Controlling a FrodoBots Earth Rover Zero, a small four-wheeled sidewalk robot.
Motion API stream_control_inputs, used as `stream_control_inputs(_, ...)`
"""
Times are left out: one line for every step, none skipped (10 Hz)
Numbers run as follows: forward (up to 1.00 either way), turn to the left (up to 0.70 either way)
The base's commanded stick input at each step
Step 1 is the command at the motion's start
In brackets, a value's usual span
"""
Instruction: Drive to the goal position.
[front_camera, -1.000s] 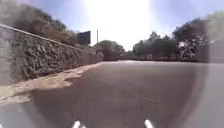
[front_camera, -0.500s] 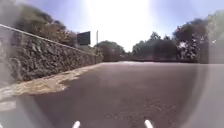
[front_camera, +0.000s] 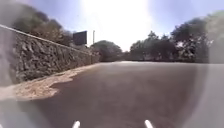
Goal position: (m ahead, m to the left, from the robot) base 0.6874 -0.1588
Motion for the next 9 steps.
stream_control_inputs(0.7, 0.0)
stream_control_inputs(0.7, 0.0)
stream_control_inputs(0.7, 0.0)
stream_control_inputs(0.7, 0.0)
stream_control_inputs(0.7, 0.0)
stream_control_inputs(0.7, 0.0)
stream_control_inputs(0.7, 0.0)
stream_control_inputs(0.7, 0.0)
stream_control_inputs(0.7, 0.0)
